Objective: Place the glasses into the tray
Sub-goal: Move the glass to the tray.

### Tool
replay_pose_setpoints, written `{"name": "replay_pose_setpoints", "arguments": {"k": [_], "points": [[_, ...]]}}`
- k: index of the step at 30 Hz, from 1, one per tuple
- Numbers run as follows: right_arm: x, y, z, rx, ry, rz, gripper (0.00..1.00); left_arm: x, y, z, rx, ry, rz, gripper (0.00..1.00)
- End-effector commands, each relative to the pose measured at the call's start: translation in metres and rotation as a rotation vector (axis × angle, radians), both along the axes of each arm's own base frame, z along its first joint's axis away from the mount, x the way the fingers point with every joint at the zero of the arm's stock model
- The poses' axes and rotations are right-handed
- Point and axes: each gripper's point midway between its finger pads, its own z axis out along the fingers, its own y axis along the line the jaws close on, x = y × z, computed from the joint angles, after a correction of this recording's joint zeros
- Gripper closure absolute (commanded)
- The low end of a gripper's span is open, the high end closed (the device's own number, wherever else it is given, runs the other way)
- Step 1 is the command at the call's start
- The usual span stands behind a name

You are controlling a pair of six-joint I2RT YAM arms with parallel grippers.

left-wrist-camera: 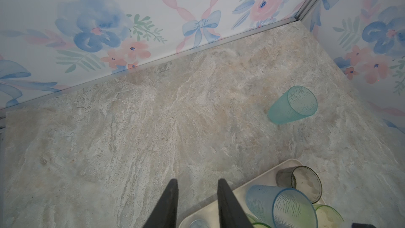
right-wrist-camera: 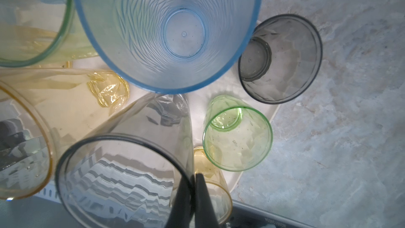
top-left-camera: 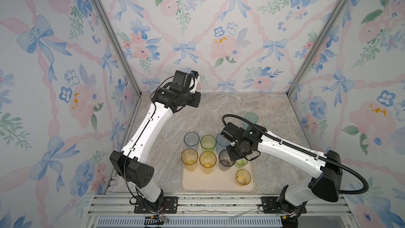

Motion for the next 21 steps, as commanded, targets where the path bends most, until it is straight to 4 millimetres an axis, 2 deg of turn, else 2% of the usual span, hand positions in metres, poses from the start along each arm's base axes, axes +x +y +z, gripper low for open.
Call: {"name": "replay_pose_setpoints", "arguments": {"k": [1,9,21], "points": [[0.0012,-0.0046,0.0031,-0.027,-0.006,-0.003,1.00,-0.0059,0.0031,0.0091,-0.005,-0.026,-0.019,0.67],[0.0043,-0.0072,0.0017,-0.021,-0.006,-0.008,1.00,-0.0074,0.0057,0.0098,-0.006,-0.028,-0.013,0.67],[-0.0026,-0.0036,0.0000,0.009,0.027,0.006,1.00,-0.0095,0.0077,0.0098,-0.010,-0.025,-0.005,0.66]]}}
